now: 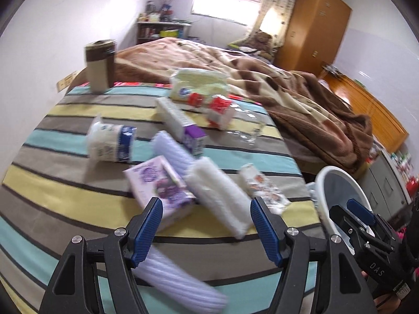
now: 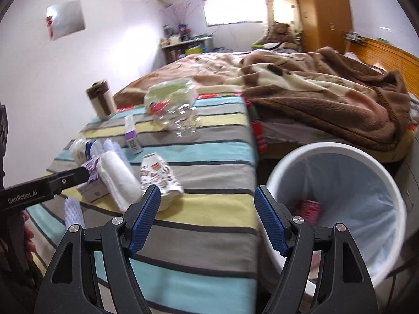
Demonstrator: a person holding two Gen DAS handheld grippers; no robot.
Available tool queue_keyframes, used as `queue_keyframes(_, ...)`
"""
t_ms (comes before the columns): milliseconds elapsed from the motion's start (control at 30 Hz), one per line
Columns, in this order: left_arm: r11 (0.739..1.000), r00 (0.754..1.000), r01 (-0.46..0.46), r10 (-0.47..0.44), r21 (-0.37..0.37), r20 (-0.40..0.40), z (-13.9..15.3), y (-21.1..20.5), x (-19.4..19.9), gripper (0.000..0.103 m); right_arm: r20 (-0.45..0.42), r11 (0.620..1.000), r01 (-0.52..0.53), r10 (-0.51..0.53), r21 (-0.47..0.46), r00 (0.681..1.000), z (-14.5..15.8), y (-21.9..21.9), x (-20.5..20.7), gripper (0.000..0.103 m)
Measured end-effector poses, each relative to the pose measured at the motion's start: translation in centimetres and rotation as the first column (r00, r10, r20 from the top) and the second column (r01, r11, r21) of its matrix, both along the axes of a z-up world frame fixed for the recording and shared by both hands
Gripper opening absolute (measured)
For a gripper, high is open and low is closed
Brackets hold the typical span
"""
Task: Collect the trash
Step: 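Grasp the purple grape milk carton with the left tool while the right tool grasps the patterned paper cup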
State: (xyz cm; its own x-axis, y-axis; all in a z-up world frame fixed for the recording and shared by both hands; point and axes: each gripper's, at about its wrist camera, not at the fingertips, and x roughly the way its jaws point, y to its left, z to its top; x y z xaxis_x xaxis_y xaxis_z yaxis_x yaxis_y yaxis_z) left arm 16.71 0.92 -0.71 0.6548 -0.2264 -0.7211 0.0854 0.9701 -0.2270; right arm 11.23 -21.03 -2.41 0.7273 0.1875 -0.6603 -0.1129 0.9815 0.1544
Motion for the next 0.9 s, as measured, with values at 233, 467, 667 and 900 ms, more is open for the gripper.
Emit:
queue_keyframes(233, 0.998, 0.997, -0.062, 0.062, -0.002, -0.041, -1.1, 2.7, 1.0, 0.069, -0.055, 0.995, -0.094, 0.093, -0.022, 0.994, -1.0, 2.1, 2.1, 0.075)
queue_keyframes(467, 0.996, 0.993, -0.087, 0.086, -0.01, -0.085, -2.4, 3.9, 2.3, 0.069, -0.112, 0.989, -0.143, 0.137, -0.046, 0.984, -1.9, 3.4, 3.8, 0.075)
queue_keyframes(667, 0.996, 0.991, -0.092, 0.09, -0.02, -0.095, -2.8, 3.9, 3.4, 0.069, -0.136, 0.98, -0.191, 0.181, -0.063, 0.974, -2.3, 4.4, 4.4, 0.075)
queue_keyframes(900, 0.998, 0.991, -0.065, 0.064, -0.007, -0.114, -3.4, 2.7, 4.4, 0.069, -0.151, 0.984, -0.172, 0.164, -0.04, 0.975, -2.6, 3.7, 4.8, 0.075)
